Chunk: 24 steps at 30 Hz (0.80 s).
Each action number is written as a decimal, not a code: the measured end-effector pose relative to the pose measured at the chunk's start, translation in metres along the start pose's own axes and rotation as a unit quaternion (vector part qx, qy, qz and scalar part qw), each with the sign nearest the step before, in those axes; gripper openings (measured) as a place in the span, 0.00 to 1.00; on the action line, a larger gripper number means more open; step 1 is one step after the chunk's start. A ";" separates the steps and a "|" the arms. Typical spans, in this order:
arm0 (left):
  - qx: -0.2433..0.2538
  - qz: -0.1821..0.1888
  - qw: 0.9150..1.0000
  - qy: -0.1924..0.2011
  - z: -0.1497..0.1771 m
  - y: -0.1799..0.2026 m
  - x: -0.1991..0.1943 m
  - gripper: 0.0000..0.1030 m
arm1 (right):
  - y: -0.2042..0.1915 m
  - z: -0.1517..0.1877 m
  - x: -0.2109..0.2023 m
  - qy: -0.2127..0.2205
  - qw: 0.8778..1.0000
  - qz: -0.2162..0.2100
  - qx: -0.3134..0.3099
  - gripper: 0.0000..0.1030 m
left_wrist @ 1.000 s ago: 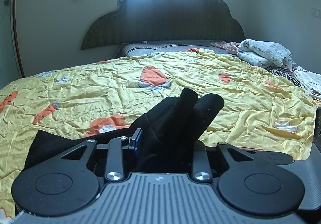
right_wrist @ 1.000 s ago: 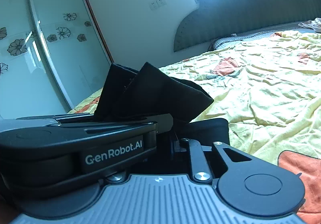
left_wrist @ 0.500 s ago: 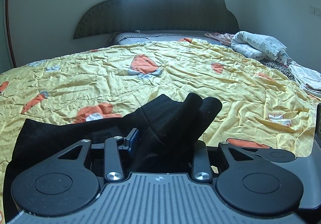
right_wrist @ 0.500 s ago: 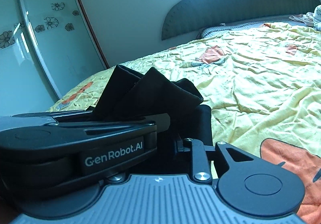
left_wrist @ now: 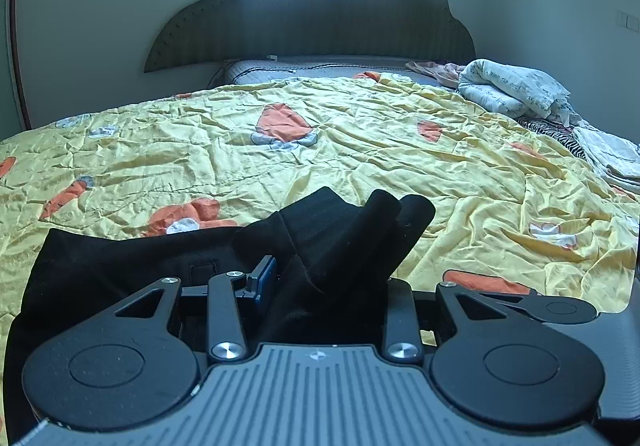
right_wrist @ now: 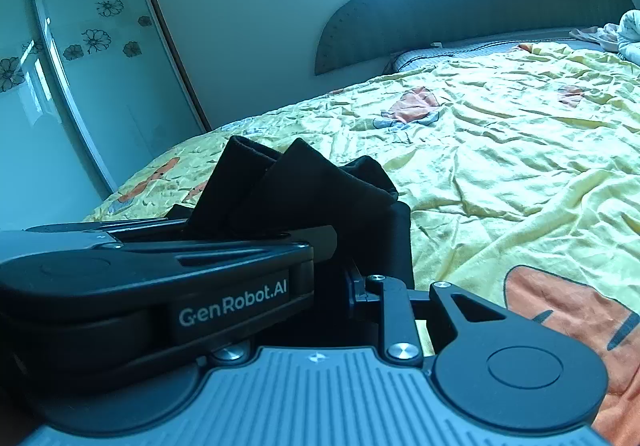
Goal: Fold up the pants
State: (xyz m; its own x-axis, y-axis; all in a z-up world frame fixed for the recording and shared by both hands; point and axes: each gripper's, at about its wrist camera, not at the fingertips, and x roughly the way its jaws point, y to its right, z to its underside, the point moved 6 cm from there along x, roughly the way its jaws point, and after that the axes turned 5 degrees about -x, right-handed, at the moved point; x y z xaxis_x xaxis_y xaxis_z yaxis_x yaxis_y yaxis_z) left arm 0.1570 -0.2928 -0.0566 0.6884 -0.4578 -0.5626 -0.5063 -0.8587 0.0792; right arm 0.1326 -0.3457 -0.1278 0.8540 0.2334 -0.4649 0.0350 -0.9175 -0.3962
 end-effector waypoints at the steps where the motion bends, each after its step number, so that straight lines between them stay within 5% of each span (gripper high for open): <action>1: 0.000 0.001 1.000 0.000 0.000 0.000 0.000 0.39 | 0.000 0.000 -0.001 0.000 1.000 0.001 0.000 0.24; 18: 0.005 0.010 1.000 -0.012 0.004 0.005 0.003 0.39 | 0.002 0.005 -0.006 -0.009 1.000 0.009 0.005 0.25; 24: 0.013 0.025 0.999 -0.025 0.007 0.012 0.001 0.56 | 0.006 0.010 -0.011 -0.019 1.000 0.015 0.006 0.31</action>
State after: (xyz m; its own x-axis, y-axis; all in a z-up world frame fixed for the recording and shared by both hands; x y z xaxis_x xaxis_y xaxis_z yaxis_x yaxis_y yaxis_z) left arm 0.1482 -0.3020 -0.0621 0.6358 -0.4871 -0.5987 -0.5528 -0.8287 0.0872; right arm 0.1185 -0.3505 -0.1328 0.8344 0.2178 -0.5062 0.0033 -0.9206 -0.3906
